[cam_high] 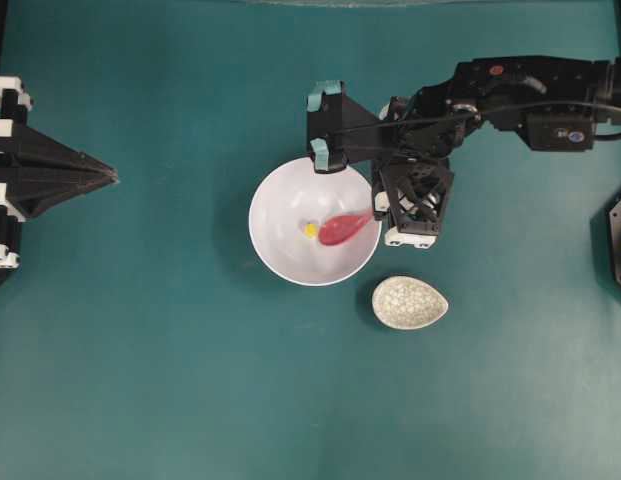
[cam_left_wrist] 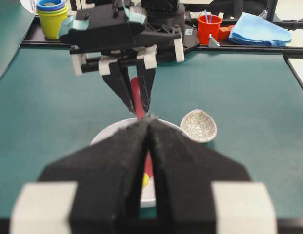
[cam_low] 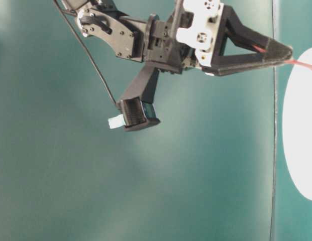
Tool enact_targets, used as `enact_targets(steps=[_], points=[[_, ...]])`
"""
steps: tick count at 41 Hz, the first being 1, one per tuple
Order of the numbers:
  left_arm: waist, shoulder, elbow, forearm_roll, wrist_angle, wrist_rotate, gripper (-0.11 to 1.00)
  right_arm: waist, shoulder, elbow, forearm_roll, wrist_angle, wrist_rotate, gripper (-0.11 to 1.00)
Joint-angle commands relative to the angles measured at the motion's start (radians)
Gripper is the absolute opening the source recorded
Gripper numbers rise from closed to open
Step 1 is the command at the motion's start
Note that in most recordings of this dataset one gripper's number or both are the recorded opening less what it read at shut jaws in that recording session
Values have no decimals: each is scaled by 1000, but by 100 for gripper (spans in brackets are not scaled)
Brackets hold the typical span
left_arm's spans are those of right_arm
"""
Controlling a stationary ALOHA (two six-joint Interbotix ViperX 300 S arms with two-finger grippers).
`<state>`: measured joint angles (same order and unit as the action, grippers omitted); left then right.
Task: Scoop the yellow hexagonal prism block from the bowl with a spoon using the right arm.
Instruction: 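Dip the spoon bowl into the white bowl beside the yellow block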
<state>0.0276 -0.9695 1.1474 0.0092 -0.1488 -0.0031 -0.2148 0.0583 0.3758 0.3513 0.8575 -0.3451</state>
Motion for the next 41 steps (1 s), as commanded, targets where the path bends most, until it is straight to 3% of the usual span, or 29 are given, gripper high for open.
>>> enact_targets(steps=[1,22,41], points=[[2,8,-20,3,-9,0,4,3,-8,-28,-2,-20,0,23],[2,6,-21,3,-11,0,4,5,23,-67,9,-170,5,23],[2,3,-21,3,-11,0,4,29,9,-57,8,-204,25,23]])
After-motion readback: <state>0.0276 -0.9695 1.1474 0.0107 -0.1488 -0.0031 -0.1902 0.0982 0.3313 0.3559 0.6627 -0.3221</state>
